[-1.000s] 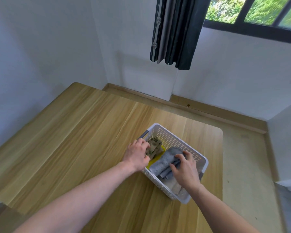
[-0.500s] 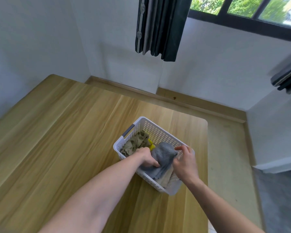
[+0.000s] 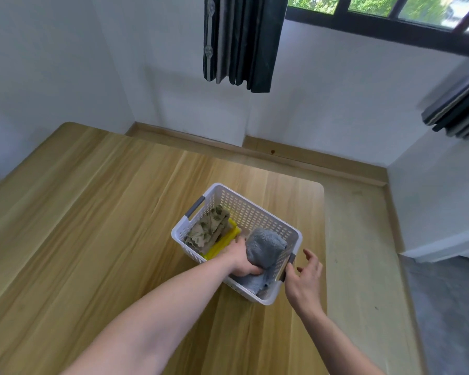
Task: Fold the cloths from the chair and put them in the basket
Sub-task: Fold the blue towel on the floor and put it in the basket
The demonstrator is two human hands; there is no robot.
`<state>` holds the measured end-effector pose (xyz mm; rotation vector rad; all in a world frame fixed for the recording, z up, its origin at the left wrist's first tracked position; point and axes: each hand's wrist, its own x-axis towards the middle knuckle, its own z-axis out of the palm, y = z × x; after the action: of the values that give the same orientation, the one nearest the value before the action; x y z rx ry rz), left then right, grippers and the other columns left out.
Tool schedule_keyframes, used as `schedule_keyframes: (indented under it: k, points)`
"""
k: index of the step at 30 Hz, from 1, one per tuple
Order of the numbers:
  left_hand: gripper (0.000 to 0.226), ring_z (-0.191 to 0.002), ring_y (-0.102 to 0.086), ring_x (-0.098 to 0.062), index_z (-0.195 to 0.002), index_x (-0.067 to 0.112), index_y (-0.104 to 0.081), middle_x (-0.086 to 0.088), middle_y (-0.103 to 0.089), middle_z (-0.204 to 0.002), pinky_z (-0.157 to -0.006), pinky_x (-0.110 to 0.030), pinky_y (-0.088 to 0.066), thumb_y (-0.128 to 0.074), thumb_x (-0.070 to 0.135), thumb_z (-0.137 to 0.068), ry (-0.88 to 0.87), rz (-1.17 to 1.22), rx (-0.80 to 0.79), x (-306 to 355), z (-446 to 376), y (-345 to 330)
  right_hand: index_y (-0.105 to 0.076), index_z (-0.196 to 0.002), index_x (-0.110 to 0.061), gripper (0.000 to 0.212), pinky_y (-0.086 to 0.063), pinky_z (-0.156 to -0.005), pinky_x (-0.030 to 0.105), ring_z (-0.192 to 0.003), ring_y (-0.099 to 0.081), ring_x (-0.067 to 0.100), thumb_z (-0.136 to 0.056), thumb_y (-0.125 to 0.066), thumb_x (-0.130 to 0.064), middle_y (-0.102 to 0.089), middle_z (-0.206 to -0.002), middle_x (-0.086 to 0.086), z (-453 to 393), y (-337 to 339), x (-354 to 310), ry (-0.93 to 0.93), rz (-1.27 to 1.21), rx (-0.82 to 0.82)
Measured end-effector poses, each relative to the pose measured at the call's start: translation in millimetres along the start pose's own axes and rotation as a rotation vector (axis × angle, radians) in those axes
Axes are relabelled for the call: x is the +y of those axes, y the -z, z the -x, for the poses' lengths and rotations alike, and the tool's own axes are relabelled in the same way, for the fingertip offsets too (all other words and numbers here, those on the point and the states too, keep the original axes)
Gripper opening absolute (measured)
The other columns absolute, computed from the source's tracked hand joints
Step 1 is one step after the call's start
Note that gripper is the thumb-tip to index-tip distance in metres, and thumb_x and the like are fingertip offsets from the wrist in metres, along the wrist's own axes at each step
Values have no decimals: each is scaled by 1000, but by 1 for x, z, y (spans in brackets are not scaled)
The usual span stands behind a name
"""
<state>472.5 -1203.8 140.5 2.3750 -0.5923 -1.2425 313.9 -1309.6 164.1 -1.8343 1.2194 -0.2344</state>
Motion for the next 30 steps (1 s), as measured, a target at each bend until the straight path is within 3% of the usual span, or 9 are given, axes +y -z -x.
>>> schedule_keyframes:
  k: [3, 7, 11, 14, 18, 24, 28, 30]
  points:
    - [135, -149, -28, -34, -161, 26, -1, -10, -15, -164, -119, -49, -31, -85, 65, -63, -83, -99, 136, 13, 6, -1, -28, -153, -25, 63, -52, -100, 51, -124, -53, 26, -99, -60, -33, -31, -153, 1, 2, 0, 1, 13, -18, -23]
    - [113, -144, -36, -25, -157, 32, -13, 0, -24, -158, -116, -44, -38, -77, 67, -72, -240, -104, 251, 12, 14, 2, -27, -154, -33, 65, -51, -103, 52, -131, -50, 26, -98, -61, -37, -29, -154, -4, 8, 0, -3, 50, -53, -35]
    - [79, -140, -40, -20, -155, 33, -25, 7, -26, -157, -116, -42, -39, -64, 52, -89, -289, -86, 282, -4, 25, 7, -31, -154, -33, 65, -43, -110, 43, -136, -44, 23, -98, -62, -23, -29, -152, -2, 16, -2, -8, 123, 7, -21]
    - [50, -133, -46, -15, -145, 34, -40, 8, -29, -154, -107, -34, -45, -55, 34, -96, -303, -49, 376, -14, 31, 11, -38, -150, -34, 63, -42, -109, 41, -142, -36, 23, -95, -65, -17, -27, -154, -2, 24, -6, -11, 229, 118, 9]
    - [39, -141, -39, -16, -136, 33, -54, 11, -25, -159, -118, -38, -36, -51, 25, -98, -351, -77, 291, -15, 35, 10, -40, -148, -38, 63, -46, -109, 46, -144, -32, 24, -94, -66, -19, -25, -153, -3, 23, -9, -9, 266, 174, 5]
    - [47, -148, -25, -20, -139, 33, -60, 9, -26, -160, -126, -42, -23, -46, 17, -97, -386, -258, 133, 4, 33, -6, -46, -146, -33, 56, -45, -112, 47, -144, -32, 24, -96, -63, -16, -30, -154, -1, 28, -9, -2, 250, 212, 27]
    - [54, -147, -23, -24, -147, 36, -52, 8, -24, -162, -125, -44, -22, -46, 18, -96, -362, -409, 36, 11, 26, -7, -59, -140, -31, 46, -32, -119, 48, -145, -28, 26, -95, -56, -24, -48, -150, -6, 14, -3, 3, 528, 655, -34]
    - [55, -147, -23, -24, -148, 37, -50, 9, -22, -163, -125, -44, -22, -46, 19, -96, -351, -462, -7, 12, 20, -7, -58, -139, -34, 44, -16, -124, 52, -151, -19, 30, -97, -46, -32, -52, -146, -10, 4, -1, -3, 517, 836, -108]
